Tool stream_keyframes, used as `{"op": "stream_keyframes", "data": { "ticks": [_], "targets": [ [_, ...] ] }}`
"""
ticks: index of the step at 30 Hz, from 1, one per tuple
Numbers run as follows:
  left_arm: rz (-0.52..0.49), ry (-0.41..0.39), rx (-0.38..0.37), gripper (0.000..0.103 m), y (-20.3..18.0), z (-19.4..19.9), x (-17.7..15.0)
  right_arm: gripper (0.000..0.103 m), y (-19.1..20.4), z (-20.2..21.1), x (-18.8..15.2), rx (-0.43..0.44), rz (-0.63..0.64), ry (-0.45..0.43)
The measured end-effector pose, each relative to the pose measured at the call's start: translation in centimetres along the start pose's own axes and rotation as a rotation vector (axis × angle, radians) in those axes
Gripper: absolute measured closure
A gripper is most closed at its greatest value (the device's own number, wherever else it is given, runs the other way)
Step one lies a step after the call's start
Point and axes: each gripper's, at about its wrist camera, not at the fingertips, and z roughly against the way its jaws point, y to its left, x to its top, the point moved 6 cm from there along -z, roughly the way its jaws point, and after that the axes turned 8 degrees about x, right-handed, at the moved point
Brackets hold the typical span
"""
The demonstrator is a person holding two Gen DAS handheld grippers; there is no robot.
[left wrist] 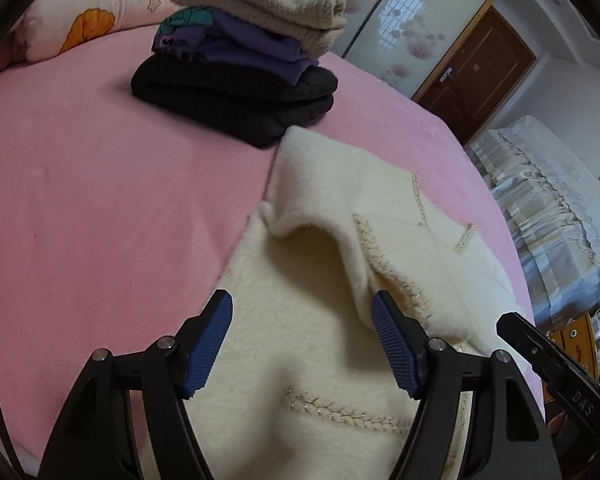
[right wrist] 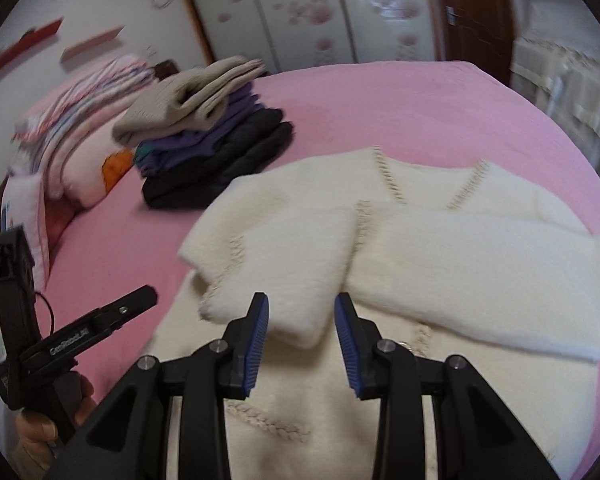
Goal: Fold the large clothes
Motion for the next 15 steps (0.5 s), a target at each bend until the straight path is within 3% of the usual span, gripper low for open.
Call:
{"op": "stream_keyframes", "data": {
  "ticks": [6,15],
  "targets": [
    [0.002,0.023,-0.018,0.032,0.3,-0.5,-0.9,0.068,4.0,-1.0,-0.6,-0.013,0.168,0.025],
    [0.021,0.061,-0.009,0.032,2.1,-0.9,-1.8,0.068,7.3,-3.5,-3.3,-0.206,0.504,0.061]
  ]
}}
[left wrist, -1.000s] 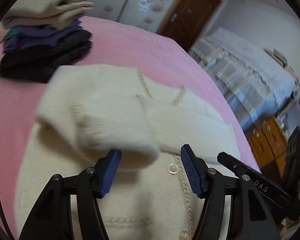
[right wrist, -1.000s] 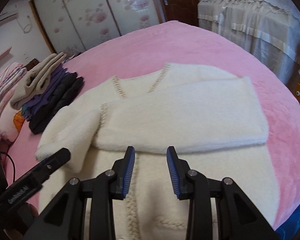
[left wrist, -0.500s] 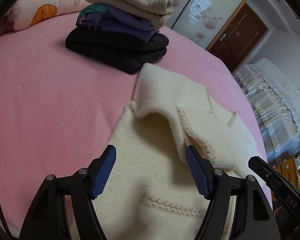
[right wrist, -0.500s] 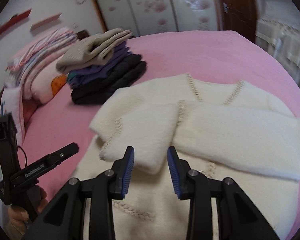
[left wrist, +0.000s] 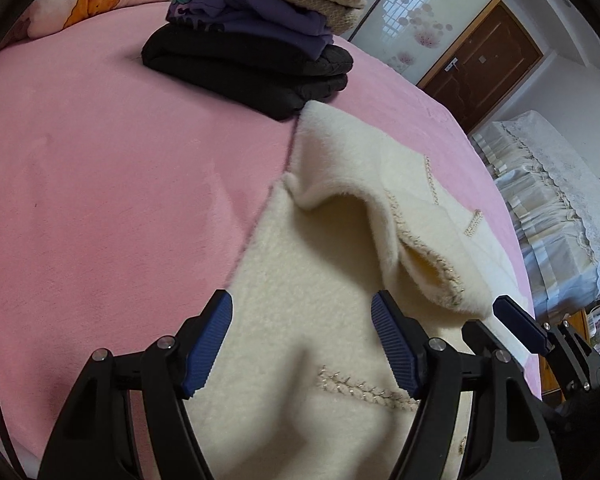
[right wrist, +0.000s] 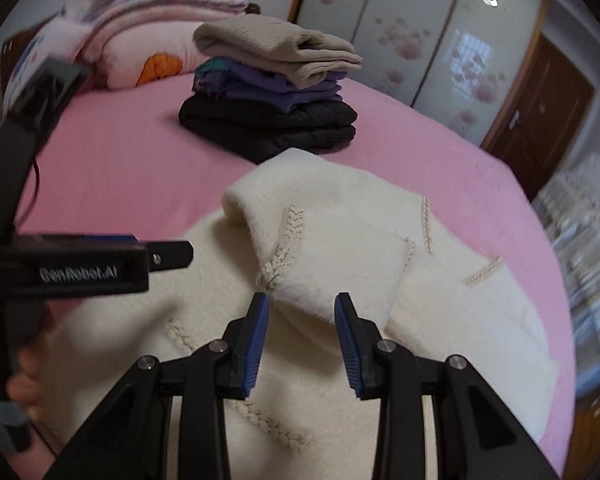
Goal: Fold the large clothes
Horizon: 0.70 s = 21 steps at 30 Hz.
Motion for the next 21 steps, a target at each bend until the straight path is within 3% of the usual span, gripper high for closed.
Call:
{"op": "stream_keyframes", "data": {
  "ticks": [13,21],
  "targets": [
    [0.045,0.026,0.015,0.032,1.8,-0.8,0.2,0.068,3.2,-4.2,0.8,-0.185,0.346,0.042],
    [0.047,0.037,0.027,0.032,1.9,-1.4,0.1,0.067,4.8,-3.0,-1.0,-0.241,0.477,0.017]
  ]
}}
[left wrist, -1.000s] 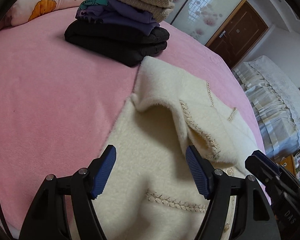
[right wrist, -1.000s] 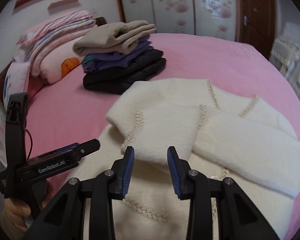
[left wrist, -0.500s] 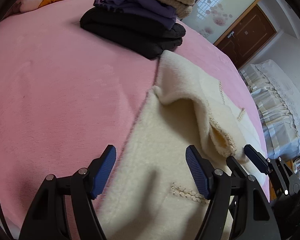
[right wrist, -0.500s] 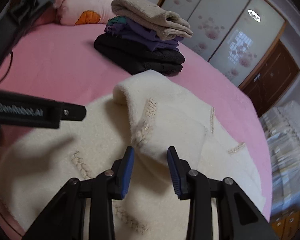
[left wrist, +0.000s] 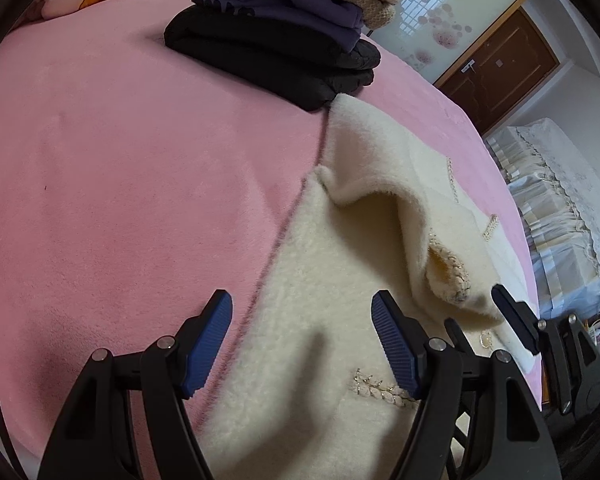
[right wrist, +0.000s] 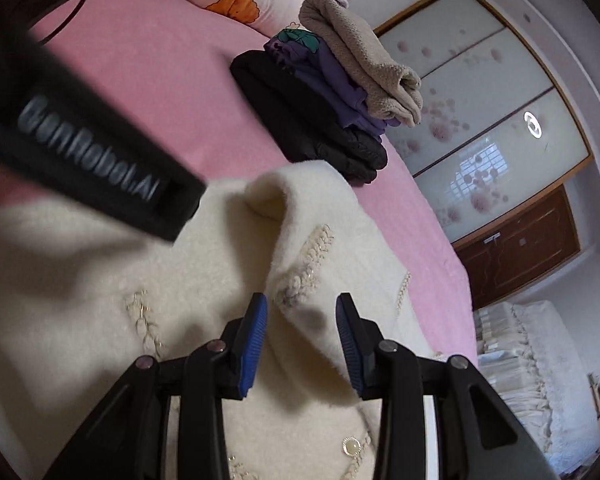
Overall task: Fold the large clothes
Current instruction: 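Grasp the cardigan side edge with the right gripper and fold it inward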
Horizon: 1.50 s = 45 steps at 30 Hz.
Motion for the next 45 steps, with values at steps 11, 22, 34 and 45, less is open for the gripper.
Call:
{"op": "stream_keyframes", "data": {
  "ticks": [11,22,34,45],
  "targets": [
    [0.023,-0.002,0.03,0.032,0.8,-0.3,0.4,0.067,-1.2,-2.5,-0.8,-0.085,0.009,0.038],
    [-0.037,0.0,0.035,0.032,-1.8,-1.5,1.1,0.094,-18.1,0.3,-1.1,-0.088,-0.585,-0.113],
    [-0.152,-0.029,0.135,0.031,-7.0,-6.4,4.3,0.084,-17.1,-3.2,-24.4,0.226,-1.347,0.218],
    [-0.134,0.026,0.146,0.031,-6.4,-8.3,6.3,0.07,-23.2,-5.3,-25.6,0.256,-1.41,0.16]
  ]
}}
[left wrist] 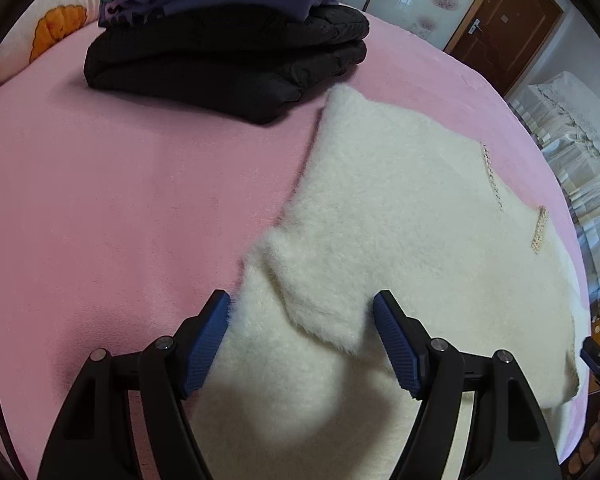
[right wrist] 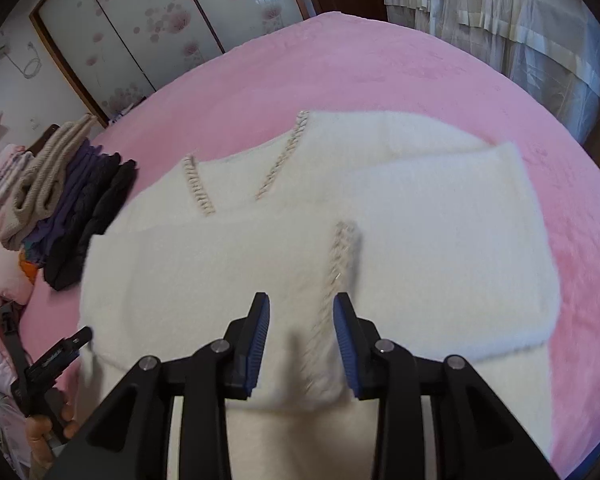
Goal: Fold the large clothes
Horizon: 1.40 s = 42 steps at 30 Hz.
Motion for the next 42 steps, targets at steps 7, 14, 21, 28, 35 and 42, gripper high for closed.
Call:
{"op": "stream_keyframes", "data": {
  "ticks": [7,14,21,28,35,42],
  "targets": [
    [0.052,0.005,-0.051,0.045,0.5,-0.1,-0.1,0.07,-1.7,-5.2,1.6,0.022,-0.046,0.079],
    [0.252,0.038,-0.138,0.06,3.2,-0.7,0.1,0.092,0.8,-3.5,3.0,-0.049,0.143,-0.038],
    [0.287,0.002,-0.087,0.06,2.6,-0.8,0.1,0.093,2.0,-3.5,7.3,-0.081,0.202,-0.157],
    [0.295,0.015,-0.078,0.059,2.7,-1.5,0.4,0.093,-0.3,-8.8,6.0,-0.189,0.21,-0.076],
    [0.263,0.012,-0.024,0.059,2.6,0.4,0.7,0.085,-1.5,-5.3,5.8,-0.11,0.097,-0.059],
    [0.061,-0.17,0.037,0.032,-1.4,5.6,2.6,0.076,-1.8,1.2,4.8,0.057,-0.03,-0.169]
  ]
}}
